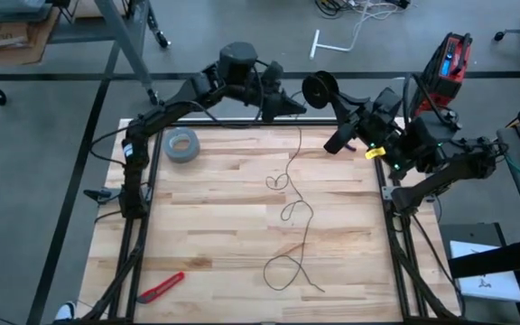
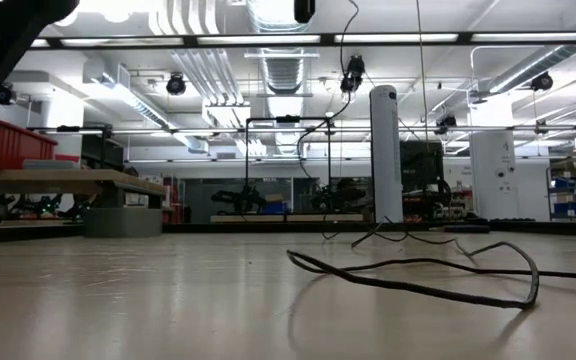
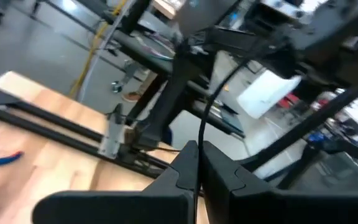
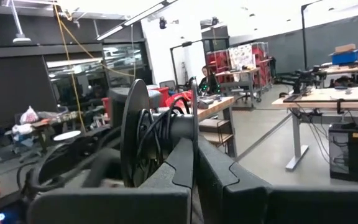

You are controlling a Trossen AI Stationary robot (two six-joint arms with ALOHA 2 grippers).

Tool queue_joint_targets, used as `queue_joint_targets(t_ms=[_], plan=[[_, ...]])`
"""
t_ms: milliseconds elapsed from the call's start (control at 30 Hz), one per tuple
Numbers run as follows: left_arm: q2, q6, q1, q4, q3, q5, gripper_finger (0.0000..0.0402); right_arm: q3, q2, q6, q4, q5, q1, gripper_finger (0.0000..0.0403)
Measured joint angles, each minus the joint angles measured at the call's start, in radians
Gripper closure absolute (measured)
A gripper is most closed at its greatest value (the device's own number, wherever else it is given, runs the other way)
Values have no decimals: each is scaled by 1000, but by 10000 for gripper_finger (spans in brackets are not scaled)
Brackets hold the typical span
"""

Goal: Coil cords
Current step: Coil the black wire on the black spool

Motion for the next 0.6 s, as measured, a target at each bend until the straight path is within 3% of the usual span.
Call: queue_joint_targets(t_ms=[233,433,600], plan=[[-2,36,-100,5,1,32,377,0,3,-10,20,3,0,403],[-7,49,-99,-33,1,102,283,0,3,-10,21,4,0,403],[-7,159,-98,-202,1,62,199,0,3,-10,8,15,14,403]])
